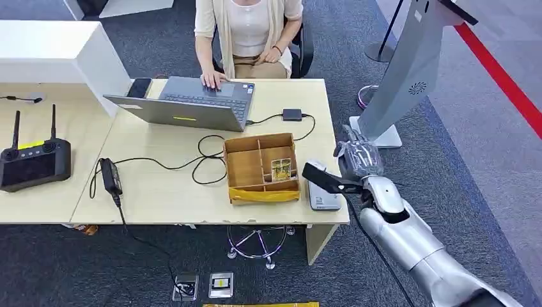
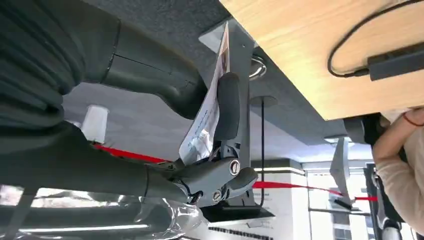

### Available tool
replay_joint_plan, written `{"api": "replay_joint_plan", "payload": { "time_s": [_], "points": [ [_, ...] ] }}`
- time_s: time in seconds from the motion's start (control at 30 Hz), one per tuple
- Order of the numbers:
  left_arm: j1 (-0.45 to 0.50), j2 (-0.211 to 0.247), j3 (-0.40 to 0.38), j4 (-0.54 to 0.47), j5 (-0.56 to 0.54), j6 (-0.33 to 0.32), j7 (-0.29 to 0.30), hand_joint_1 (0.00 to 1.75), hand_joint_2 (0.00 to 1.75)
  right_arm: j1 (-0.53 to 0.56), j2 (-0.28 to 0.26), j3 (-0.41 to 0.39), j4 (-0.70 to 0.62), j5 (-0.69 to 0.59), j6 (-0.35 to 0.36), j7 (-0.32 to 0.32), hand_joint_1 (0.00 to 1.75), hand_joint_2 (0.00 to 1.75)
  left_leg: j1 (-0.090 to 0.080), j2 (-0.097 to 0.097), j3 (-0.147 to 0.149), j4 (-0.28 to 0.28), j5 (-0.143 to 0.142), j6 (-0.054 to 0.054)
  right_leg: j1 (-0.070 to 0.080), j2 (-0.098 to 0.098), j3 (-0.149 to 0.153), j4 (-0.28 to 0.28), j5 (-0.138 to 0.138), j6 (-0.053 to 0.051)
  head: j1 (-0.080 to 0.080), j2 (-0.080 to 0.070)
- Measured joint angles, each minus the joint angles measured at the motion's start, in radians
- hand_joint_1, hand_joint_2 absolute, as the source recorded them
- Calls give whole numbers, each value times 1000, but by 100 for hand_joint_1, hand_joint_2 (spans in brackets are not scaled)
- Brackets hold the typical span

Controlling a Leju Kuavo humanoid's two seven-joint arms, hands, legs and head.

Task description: Pass the card to the sensor for recognition and then transmit it.

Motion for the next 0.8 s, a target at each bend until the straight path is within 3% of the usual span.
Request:
{"api": "replay_joint_plan", "payload": {
  "time_s": [0.23, 0.5, 0.8],
  "points": [
    [0, 0, 0, 0, 8, 0, -4, 0, 0, 22, 0, 6, -22, -1, 3, 3, 175, 175, 0, 0, 0, 0, 0, 0, 0, 0, 0, 0, 0, 0, 0, 0],
    [0, 5, 0, 0, 18, -3, -5, 0, 0, 129, -24, 19, -196, -18, 26, 49, 175, 175, 0, 1, 0, 0, 0, 0, 0, 1, 0, 0, 0, 0, 0, 0],
    [0, 10, 0, 0, 21, -4, -5, 0, 0, 160, -39, 44, -249, -38, 22, 48, 175, 175, 0, 1, 0, 0, 0, 0, 0, 1, 0, 0, 1, 0, 0, 0]
  ]
}}
